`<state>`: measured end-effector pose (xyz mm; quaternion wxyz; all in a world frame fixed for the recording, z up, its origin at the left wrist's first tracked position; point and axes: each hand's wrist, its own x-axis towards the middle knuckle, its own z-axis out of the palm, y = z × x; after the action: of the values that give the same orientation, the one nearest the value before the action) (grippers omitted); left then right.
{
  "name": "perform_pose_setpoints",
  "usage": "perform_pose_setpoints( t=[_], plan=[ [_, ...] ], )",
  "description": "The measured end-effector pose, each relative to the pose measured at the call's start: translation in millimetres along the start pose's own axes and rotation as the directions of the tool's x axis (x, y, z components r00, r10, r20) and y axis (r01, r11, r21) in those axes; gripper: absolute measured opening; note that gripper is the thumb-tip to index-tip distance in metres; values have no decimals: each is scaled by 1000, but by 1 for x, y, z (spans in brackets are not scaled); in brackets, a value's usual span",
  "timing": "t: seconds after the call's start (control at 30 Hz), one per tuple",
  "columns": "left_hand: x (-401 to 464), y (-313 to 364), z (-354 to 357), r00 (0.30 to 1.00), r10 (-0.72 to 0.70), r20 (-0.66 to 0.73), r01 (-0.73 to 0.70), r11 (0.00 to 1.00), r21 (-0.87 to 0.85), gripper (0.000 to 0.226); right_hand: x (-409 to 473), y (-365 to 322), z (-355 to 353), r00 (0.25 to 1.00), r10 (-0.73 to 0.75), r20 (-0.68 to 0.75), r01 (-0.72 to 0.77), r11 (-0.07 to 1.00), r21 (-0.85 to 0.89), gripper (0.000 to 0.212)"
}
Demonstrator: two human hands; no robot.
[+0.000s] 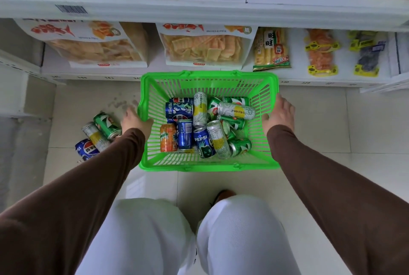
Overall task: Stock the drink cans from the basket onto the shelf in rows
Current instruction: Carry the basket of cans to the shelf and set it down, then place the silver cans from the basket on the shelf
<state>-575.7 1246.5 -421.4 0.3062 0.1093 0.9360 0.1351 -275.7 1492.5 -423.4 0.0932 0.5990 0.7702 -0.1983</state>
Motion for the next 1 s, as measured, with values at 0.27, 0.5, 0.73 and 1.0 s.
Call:
perform_pose_setpoints(
  t=[0.27,0.5,0.73,1.0],
  plan=[
    [-40,30,44,881,469,61,-472,880,58,71,-57,-62,69,919,-198,342,162,978,130,60],
    [-37,30,93,856,433,281,-490,854,175,68,-47,-67,123,872,58,486,-63,998,-6,100],
    [-30,19,113,862,369,348,-452,870,198,64,-36,-66,151,880,147,452,-172,985,16,82],
    [-52,38,64,855,399,331,-458,880,123,57,-70,-83,93,978,-36,206,-42,930,364,50]
  ],
)
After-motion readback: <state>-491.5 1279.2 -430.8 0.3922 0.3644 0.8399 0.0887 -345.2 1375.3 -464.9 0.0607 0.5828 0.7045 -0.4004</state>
